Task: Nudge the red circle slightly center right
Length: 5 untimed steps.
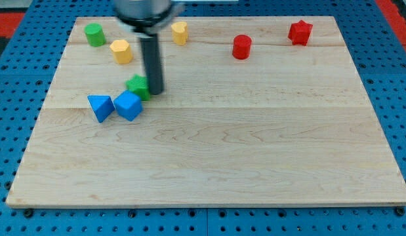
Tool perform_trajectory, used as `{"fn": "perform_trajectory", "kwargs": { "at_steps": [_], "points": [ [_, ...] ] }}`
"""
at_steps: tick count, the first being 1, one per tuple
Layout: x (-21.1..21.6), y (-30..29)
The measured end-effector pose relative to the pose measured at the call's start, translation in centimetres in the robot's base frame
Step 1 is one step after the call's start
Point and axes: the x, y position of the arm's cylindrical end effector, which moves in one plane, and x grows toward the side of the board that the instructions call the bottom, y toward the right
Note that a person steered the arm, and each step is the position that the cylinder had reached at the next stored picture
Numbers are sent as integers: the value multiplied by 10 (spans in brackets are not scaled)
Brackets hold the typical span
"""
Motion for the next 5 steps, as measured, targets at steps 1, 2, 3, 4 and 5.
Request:
{"fn": "perform_trajectory", "kwargs": {
  "at_steps": [1, 2, 3, 4, 5],
  "points": [
    [0, -56],
    [-20, -31],
    [-93, 31],
    [-136, 121],
    [-128, 201]
  ]
}}
